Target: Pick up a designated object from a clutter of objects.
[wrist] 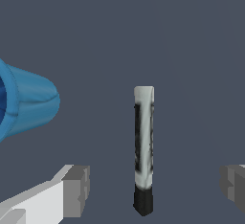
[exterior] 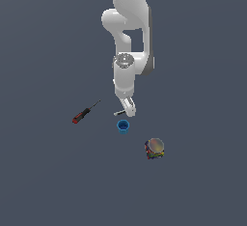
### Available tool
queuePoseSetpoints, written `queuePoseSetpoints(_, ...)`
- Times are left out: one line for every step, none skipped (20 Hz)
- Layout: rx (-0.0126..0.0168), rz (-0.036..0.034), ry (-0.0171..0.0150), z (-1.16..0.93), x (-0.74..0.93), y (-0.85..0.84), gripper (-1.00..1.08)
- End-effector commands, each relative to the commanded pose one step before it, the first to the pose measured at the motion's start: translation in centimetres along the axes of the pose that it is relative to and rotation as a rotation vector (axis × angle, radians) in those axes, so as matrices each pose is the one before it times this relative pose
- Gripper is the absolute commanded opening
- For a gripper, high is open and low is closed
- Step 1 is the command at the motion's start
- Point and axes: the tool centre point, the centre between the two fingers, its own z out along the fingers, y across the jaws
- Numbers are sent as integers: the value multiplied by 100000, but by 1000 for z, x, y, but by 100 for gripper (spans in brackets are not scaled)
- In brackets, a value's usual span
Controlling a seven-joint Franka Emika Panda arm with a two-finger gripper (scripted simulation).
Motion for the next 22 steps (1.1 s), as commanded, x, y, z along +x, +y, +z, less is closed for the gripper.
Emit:
queuePoseSetpoints(31, 15, 13, 13, 6, -8, 100)
queuePoseSetpoints(0, 0, 0, 71, -6, 4, 100)
queuePoseSetpoints(0, 0, 0, 119, -9, 6, 100)
queuePoseSetpoints(-10, 68, 3, 170, 16, 17, 100)
queuePoseSetpoints(0, 0, 0, 213, -14, 7, 100)
queuePoseSetpoints(-6, 68, 8, 261, 12, 17, 100)
queuePoseSetpoints(0, 0, 0, 307, -17, 6, 100)
queuePoseSetpoints(-1, 69, 6, 353, 9, 16, 100)
queuePoseSetpoints(0, 0, 0, 400, -21, 4, 100)
queuePoseSetpoints(3, 85, 0, 445, 10, 17, 100)
queuePoseSetpoints(4, 48, -5, 476, -7, 10, 100)
queuePoseSetpoints(7, 68, -11, 437, 3, 12, 100)
queuePoseSetpoints(0, 0, 0, 390, -23, -1, 100)
queuePoseSetpoints(12, 66, -16, 340, 9, 8, 100)
queuePoseSetpoints(0, 0, 0, 294, -14, -5, 100)
queuePoseSetpoints(13, 47, -6, 242, 11, 0, 100)
queuePoseSetpoints(0, 0, 0, 199, -1, -10, 100)
queuePoseSetpoints(0, 0, 0, 151, 5, -12, 100)
queuePoseSetpoints(0, 0, 0, 104, 11, -13, 100)
queuePoseSetpoints(22, 2, 65, 40, 13, -11, 100)
queuePoseSetpoints(0, 0, 0, 18, 6, -5, 100)
queuePoseSetpoints(0, 0, 0, 0, 0, 0, -100)
